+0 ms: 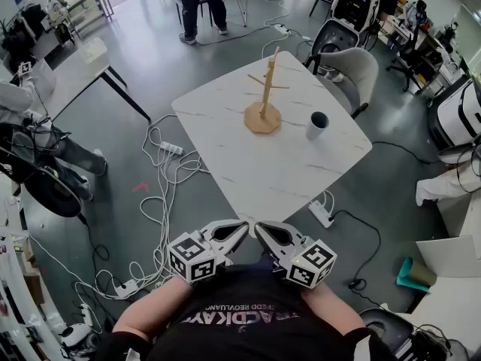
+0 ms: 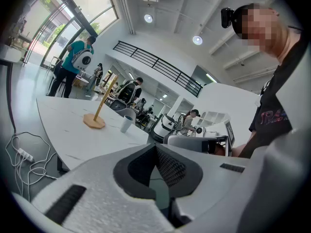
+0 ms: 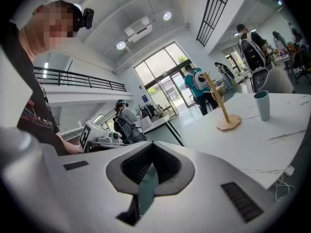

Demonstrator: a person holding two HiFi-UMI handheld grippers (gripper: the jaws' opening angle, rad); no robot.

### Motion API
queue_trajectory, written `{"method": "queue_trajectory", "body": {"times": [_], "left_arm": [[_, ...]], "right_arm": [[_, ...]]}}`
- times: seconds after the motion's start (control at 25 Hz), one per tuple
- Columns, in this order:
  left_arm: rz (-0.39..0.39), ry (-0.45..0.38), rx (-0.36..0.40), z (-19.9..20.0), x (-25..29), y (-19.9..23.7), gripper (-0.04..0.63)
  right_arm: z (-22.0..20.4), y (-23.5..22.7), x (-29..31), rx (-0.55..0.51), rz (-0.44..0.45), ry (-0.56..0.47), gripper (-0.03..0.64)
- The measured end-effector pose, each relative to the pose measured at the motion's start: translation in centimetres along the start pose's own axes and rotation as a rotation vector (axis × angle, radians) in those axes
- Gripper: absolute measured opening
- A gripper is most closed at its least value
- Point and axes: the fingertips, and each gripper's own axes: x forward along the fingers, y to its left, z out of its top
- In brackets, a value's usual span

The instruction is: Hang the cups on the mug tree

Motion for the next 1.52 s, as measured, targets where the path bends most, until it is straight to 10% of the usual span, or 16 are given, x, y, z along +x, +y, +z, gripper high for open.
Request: {"method": "queue_trajectory", "body": {"times": [1.52], "left_arm": [[0.004,0.013,0.063,-1.0,-2.4,-0.8,-0.006]], "right_arm": [[1.6,-0.1,-0.9,-0.028,-0.041,-0.098,0.009]]}}
